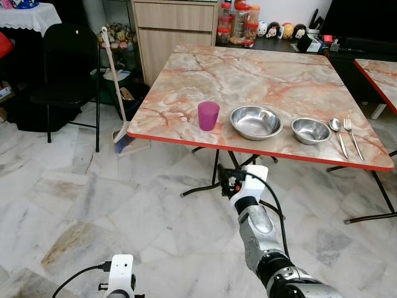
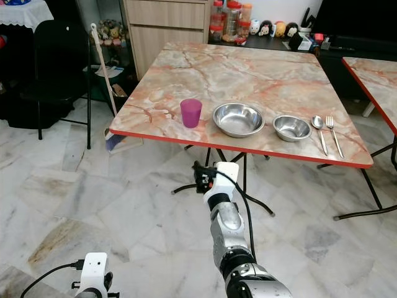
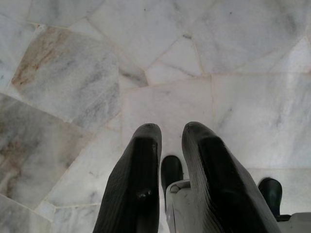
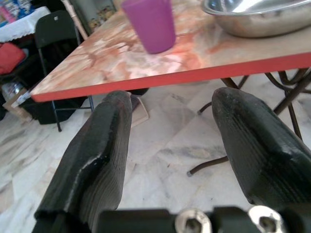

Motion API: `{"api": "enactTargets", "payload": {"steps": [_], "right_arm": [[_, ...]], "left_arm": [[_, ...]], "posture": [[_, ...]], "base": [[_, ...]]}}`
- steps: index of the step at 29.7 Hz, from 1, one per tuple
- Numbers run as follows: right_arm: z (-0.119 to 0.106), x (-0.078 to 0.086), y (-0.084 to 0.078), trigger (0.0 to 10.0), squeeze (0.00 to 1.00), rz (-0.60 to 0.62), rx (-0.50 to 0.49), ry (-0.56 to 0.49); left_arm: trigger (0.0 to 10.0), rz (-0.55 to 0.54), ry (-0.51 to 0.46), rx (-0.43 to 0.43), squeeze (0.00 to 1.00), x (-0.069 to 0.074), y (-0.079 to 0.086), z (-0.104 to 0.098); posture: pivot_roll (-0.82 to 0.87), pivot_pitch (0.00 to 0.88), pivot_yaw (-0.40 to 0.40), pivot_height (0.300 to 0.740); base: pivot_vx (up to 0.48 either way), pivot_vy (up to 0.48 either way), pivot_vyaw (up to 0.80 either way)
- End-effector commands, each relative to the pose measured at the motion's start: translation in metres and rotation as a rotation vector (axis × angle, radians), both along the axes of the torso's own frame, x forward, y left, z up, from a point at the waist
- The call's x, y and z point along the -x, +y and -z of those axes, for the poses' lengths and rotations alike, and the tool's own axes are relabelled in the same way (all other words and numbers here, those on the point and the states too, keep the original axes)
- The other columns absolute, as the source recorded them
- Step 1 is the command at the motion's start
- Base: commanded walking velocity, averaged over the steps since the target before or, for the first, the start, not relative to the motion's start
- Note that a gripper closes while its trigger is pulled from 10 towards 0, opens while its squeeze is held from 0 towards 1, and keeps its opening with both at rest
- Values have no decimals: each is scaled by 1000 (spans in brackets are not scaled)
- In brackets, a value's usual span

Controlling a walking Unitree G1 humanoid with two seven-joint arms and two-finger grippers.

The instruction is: Setting the table

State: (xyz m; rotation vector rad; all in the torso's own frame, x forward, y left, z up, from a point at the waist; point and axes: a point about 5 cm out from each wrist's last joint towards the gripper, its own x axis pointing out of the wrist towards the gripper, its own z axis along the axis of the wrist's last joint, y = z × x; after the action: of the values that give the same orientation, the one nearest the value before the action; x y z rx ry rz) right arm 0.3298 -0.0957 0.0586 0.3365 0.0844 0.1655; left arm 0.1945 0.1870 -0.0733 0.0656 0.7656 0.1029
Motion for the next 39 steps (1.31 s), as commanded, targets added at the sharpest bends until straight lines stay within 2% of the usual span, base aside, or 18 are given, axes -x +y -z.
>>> {"api": "enactTargets", "payload": {"steps": [1, 3, 5, 10, 13, 19, 39], "right_arm": [[-6, -3, 0, 10000, 0, 4, 6, -19], [-7, -3, 3, 10000, 0, -13, 42, -33], [-7, -3, 3, 10000, 0, -7, 8, -31], [-8, -4, 3, 10000, 0, -3, 7, -40], [-11, -3, 4, 10000, 0, -18, 42, -69], [-12, -3, 7, 10000, 0, -32, 51, -81], [-15, -4, 10, 10000, 0, -45, 38, -94]], "left_arm": [[10000, 9, -9, -1, 0, -2, -1, -1], [10000, 9, -9, 0, 0, -2, -1, -1], [10000, 9, -9, 0, 0, -2, -1, -1], [10000, 8, -9, 1, 0, -2, -1, -1], [10000, 5, -12, 4, 0, -2, -1, -1], [10000, 8, -12, 4, 0, -1, -1, -1], [10000, 28, -4, 1, 0, 0, -2, 0]], "posture": [[108, 16, -34, 740], [108, 16, -34, 740], [108, 16, -35, 740], [109, 16, -37, 740], [112, 15, -39, 740], [115, 5, -39, 740], [112, 0, -32, 740]], "base": [[337, 0, 0], [336, 0, 0], [330, 0, -763], [329, 0, -744], [325, 0, 0], [321, 0, 0], [322, 0, 0]]}}
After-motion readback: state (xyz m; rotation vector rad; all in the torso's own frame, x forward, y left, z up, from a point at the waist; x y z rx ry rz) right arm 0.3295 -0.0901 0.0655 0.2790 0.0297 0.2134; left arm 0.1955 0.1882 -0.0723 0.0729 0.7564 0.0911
